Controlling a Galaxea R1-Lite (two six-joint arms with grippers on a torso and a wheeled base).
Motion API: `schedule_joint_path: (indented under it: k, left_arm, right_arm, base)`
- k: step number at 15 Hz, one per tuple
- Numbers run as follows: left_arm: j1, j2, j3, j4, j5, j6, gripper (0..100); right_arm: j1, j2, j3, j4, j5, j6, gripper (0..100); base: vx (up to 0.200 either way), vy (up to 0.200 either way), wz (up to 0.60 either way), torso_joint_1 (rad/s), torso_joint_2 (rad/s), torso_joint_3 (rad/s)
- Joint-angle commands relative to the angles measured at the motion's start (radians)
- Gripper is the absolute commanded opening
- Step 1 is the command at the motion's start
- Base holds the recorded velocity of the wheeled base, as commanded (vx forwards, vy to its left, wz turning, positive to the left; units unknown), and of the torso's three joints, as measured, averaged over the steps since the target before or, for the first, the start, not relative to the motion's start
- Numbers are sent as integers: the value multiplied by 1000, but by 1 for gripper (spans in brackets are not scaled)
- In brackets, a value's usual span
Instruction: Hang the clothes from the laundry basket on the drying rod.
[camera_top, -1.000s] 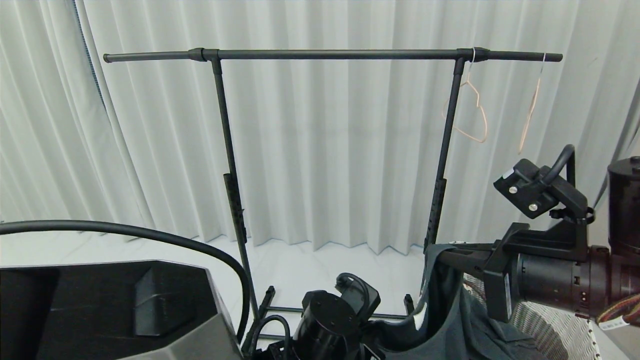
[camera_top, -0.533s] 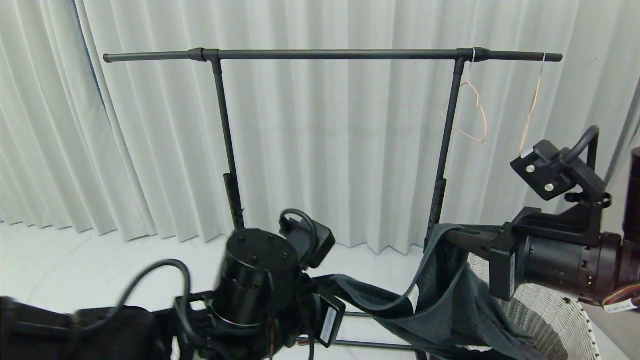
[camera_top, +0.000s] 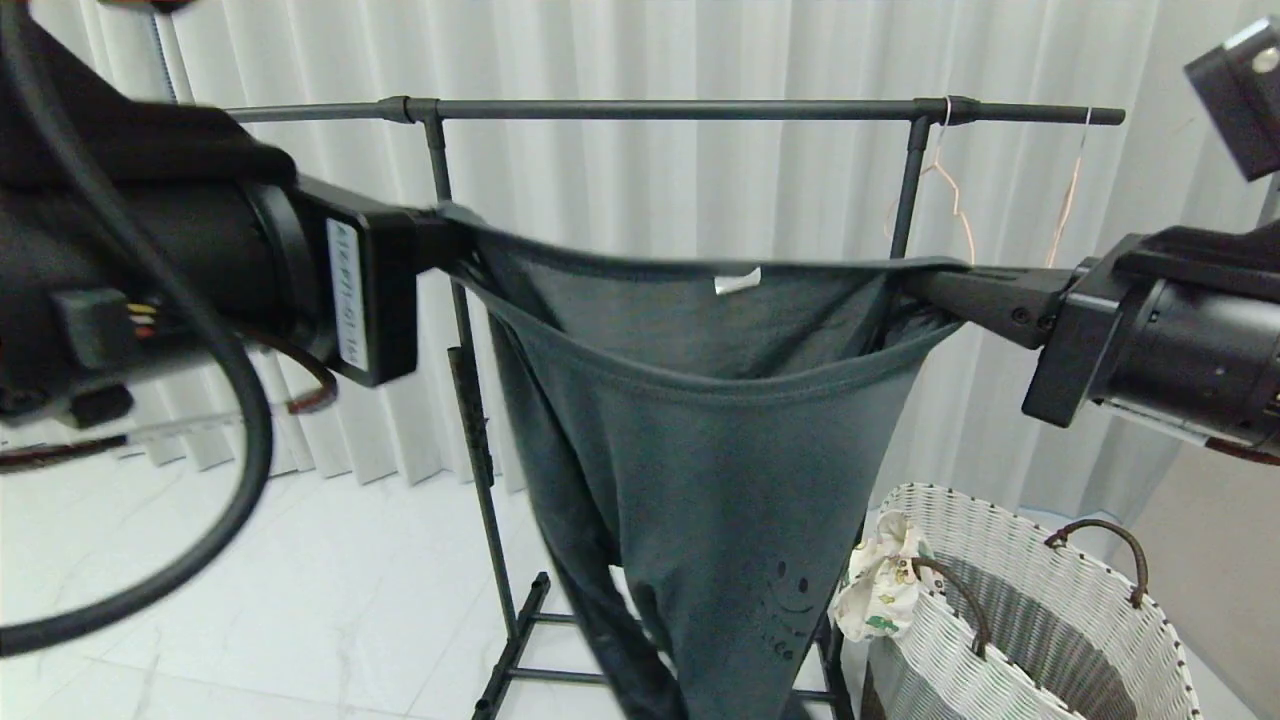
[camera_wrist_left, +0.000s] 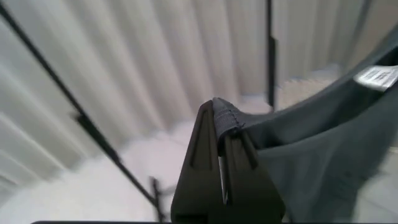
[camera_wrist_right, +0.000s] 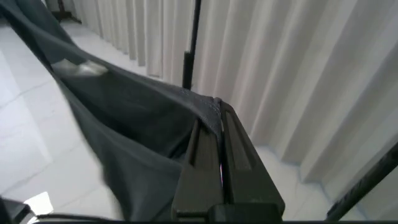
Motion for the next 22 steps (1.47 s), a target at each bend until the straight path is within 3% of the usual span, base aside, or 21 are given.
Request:
schedule_joint_path:
  k: [1,3,4,5,7,9,11,15,17,19,20,22]
  left_arm:
    - [1,-31,-29,6,32,52,0]
    - [1,-44,11,7,91,96,0]
    - [1,-62,32,7,105,167,0]
    - [4,-64,26,7,106,183,0]
    - [22,-54,-10,13,106,185,0]
    - [48,-35,-63,46,105,183,0]
    - [62,-15,-90,46,101,182,0]
    - [62,10,-96,42,95,177,0]
    - [62,-12,-92,46,29,185,0]
    - [62,-12,-96,44,20,187,0]
    - [63,-8,-110,41,16,185,0]
    - [65,13,-133,41,-40,180,0]
  right_arm:
    - [-27,-41,-36,36,-1,-24,0]
    - [-73,-83,-53,133,-1,-71,0]
    - [-122,-110,-93,222,-1,-100,0]
    - [-139,-118,-136,274,4,-109,0]
    - [-165,-106,-234,345,27,-111,0]
    - [-225,-24,-359,366,96,-113,0]
    - [-248,33,-440,383,97,-113,0]
    - [-281,33,-469,449,99,-113,0]
    - [-288,26,-464,460,100,-113,0]
    - [-303,11,-472,483,99,-113,0]
    - [-384,0,-500,552,110,-113,0]
    - [-470,-35,-538,700,263,-113,0]
  base:
    - [0,0,0,0,0,0]
    - [0,0,0,0,0,0]
    - [0,0,0,0,0,0]
    - [0,0,0,0,0,0]
    - [0,0,0,0,0,0]
    - [0,0,0,0,0,0]
    - [0,0,0,0,0,0]
    - [0,0,0,0,0,0]
    - [0,0,0,0,0,0]
    - [0,0,0,0,0,0]
    - [0,0,0,0,0,0]
    - [0,0,0,0,0,0]
